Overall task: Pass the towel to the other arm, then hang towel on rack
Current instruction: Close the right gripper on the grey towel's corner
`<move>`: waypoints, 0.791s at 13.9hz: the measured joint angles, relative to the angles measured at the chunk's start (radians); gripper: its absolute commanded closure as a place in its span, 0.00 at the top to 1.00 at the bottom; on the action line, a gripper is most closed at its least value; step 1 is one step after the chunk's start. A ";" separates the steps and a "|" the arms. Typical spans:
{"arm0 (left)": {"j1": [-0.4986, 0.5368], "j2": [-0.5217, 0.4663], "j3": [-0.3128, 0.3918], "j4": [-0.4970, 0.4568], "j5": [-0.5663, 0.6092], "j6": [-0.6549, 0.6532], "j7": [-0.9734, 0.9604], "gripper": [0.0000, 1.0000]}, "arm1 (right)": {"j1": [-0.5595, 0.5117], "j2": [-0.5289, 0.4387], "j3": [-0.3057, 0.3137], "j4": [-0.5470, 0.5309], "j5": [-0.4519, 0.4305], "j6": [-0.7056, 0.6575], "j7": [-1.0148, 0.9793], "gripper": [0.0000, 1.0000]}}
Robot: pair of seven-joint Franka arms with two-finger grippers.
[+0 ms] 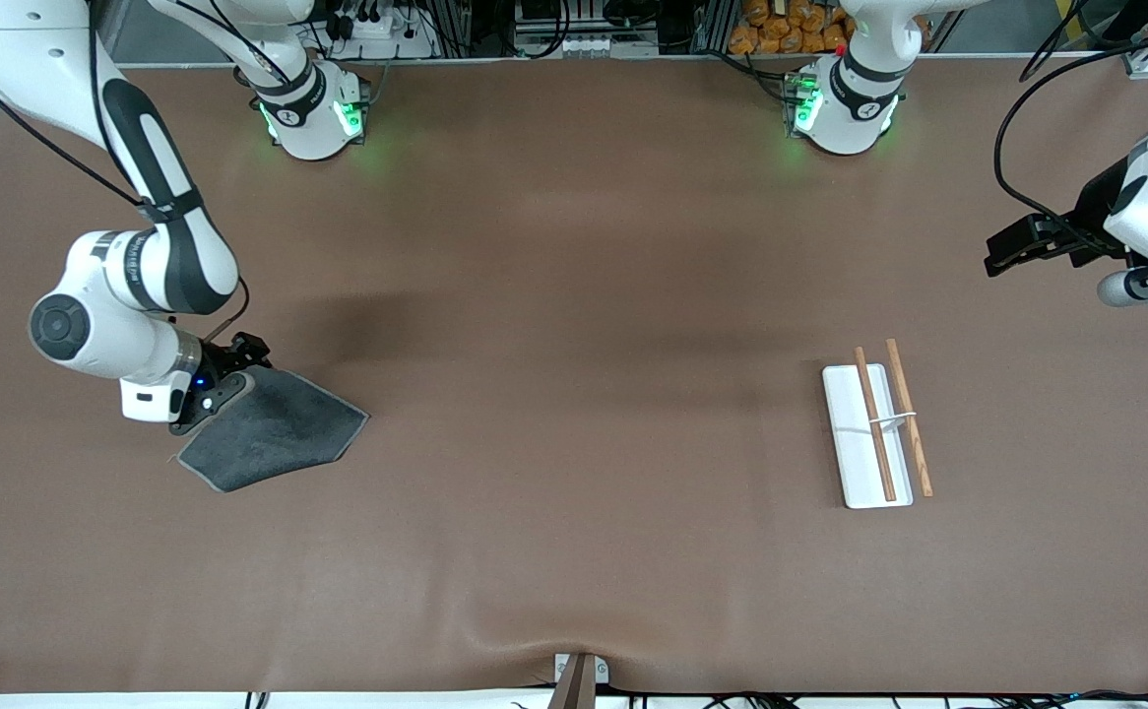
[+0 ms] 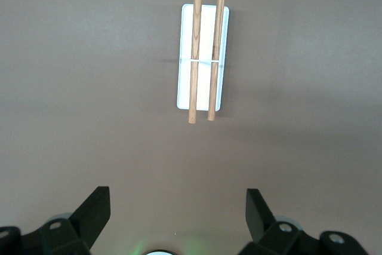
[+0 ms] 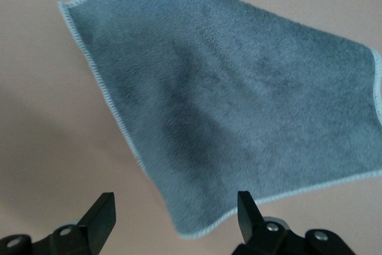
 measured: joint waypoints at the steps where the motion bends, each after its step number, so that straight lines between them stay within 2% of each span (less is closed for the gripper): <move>1: 0.000 0.000 0.000 0.000 0.000 0.000 0.000 1.00 | -0.008 0.009 -0.001 -0.022 0.000 0.038 -0.035 0.79; 5: 0.000 0.000 0.000 0.000 0.000 0.000 0.000 1.00 | -0.056 0.053 -0.002 -0.039 0.000 0.103 -0.118 0.66; 8: 0.000 0.000 0.000 0.000 0.000 0.000 0.000 1.00 | -0.065 0.071 -0.002 -0.040 0.000 0.126 -0.124 0.29; 9: 0.000 0.000 0.000 0.000 0.000 0.000 0.000 1.00 | -0.067 0.073 -0.002 -0.040 0.000 0.126 -0.127 0.26; 11: 0.000 0.000 0.000 0.000 -0.007 0.000 0.000 1.00 | -0.067 0.074 -0.001 -0.040 0.000 0.126 -0.127 0.04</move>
